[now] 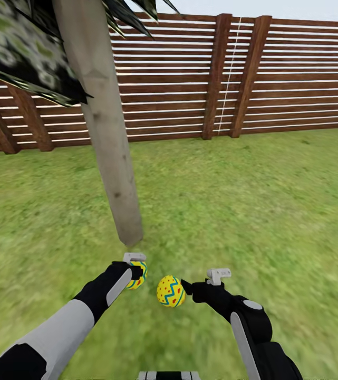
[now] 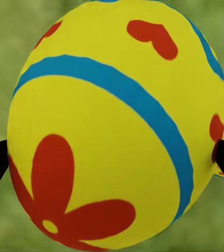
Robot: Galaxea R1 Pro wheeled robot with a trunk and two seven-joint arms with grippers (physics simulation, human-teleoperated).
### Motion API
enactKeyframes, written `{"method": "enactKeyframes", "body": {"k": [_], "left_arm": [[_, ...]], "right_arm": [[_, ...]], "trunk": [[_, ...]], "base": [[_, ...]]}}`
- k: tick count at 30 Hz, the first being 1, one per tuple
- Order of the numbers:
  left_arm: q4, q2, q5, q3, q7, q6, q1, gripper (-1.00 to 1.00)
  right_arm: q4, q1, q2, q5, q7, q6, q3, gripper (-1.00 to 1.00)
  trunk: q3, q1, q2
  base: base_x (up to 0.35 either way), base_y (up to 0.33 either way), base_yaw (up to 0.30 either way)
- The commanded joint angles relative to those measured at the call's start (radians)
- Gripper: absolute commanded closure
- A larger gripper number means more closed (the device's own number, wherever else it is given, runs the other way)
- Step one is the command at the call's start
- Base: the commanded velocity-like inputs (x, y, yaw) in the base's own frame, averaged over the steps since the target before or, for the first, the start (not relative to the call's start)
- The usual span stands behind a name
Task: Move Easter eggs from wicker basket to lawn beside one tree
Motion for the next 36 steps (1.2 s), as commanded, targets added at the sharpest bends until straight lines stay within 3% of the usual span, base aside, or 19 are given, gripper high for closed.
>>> {"method": "enactKeyframes", "body": {"k": [1, 7, 12, 32, 36], "left_arm": [[-0.002, 0.001, 0.01, -0.005, 0.009, 0.002, -0.001, 1.0], [-0.005, 0.001, 0.01, -0.008, 0.01, 0.0, -0.001, 1.0], [-0.002, 0.002, 0.01, -0.01, 0.009, -0.048, 0.0, 1.0], [-0.004, 0.002, 0.009, -0.012, 0.008, -0.057, 0.001, 1.0], [-0.005, 0.002, 0.009, -0.012, 0.008, -0.086, 0.001, 1.0]], "right_arm": [[-0.001, 0.0, 0.0, -0.01, -0.003, 0.006, -0.001, -1.0], [-0.001, 0.0, 0.0, -0.01, -0.002, 0.006, -0.001, -1.0], [-0.001, 0.0, 0.0, -0.01, -0.002, 0.006, -0.001, -1.0], [-0.001, 0.0, 0.0, -0.01, -0.003, 0.006, -0.001, -1.0], [-0.001, 0.0, 0.0, -0.01, -0.002, 0.006, -0.001, -1.0]], "trunk": [[-0.005, 0.0, -0.001], [-0.028, 0.003, -0.002], [-0.047, 0.005, -0.003], [-0.125, 0.014, -0.008], [-0.14, 0.016, -0.009]], "base": [[0.0, 0.0, 0.0], [0.0, 0.0, 0.0], [0.0, 0.0, 0.0], [0.0, 0.0, 0.0], [0.0, 0.0, 0.0]]}}
